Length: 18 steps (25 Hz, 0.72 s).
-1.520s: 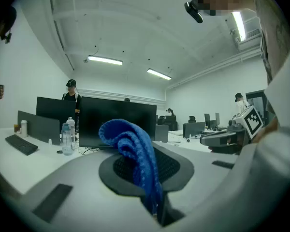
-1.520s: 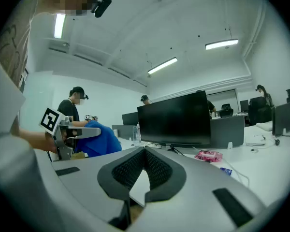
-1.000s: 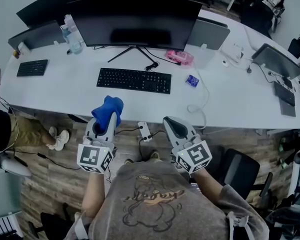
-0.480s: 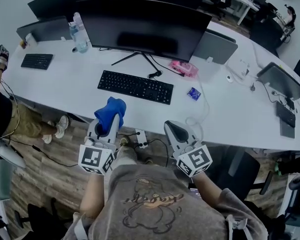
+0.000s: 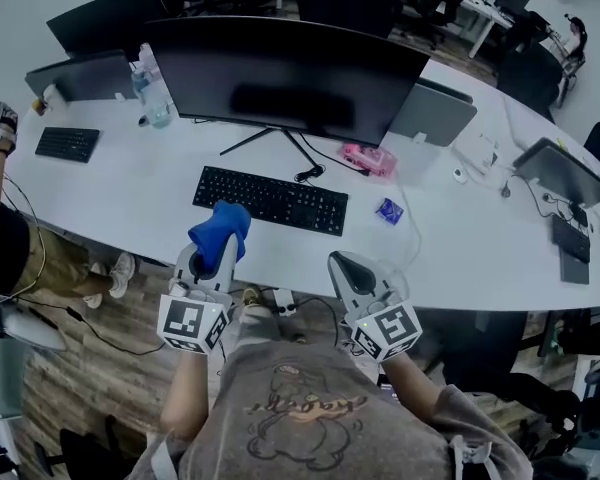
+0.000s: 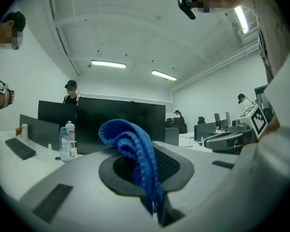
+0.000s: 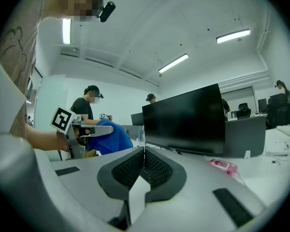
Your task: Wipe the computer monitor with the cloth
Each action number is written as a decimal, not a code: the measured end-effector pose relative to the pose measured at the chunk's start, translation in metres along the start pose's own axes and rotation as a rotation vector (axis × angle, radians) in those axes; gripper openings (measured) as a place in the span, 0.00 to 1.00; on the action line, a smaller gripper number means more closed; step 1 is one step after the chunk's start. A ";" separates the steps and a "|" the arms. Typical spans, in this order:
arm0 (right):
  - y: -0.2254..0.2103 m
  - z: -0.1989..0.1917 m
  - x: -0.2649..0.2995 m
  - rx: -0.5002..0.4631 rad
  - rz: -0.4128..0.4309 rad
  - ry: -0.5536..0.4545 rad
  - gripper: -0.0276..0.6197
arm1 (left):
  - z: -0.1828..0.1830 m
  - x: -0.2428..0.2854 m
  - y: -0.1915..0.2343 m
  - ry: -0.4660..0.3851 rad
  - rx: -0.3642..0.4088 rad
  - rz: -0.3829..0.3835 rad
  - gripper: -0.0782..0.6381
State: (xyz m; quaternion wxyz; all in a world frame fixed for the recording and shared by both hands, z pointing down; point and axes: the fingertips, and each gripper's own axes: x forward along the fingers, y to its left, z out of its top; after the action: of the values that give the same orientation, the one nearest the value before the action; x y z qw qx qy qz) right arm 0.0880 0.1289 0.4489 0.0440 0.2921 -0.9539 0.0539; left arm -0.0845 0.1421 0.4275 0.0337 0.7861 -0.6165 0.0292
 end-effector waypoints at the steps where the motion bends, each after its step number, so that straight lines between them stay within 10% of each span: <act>1: -0.002 0.001 0.005 0.001 -0.003 -0.001 0.07 | 0.001 0.005 0.006 -0.001 0.000 -0.002 0.18; 18: -0.025 0.017 0.131 0.007 -0.096 0.003 0.07 | 0.012 0.077 0.120 0.007 0.037 -0.082 0.18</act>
State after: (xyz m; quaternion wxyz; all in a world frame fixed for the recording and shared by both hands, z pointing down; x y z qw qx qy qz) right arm -0.0068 0.0334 0.4492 0.0469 0.3378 -0.9384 0.0553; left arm -0.1823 0.0379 0.4239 0.0224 0.8111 -0.5831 0.0417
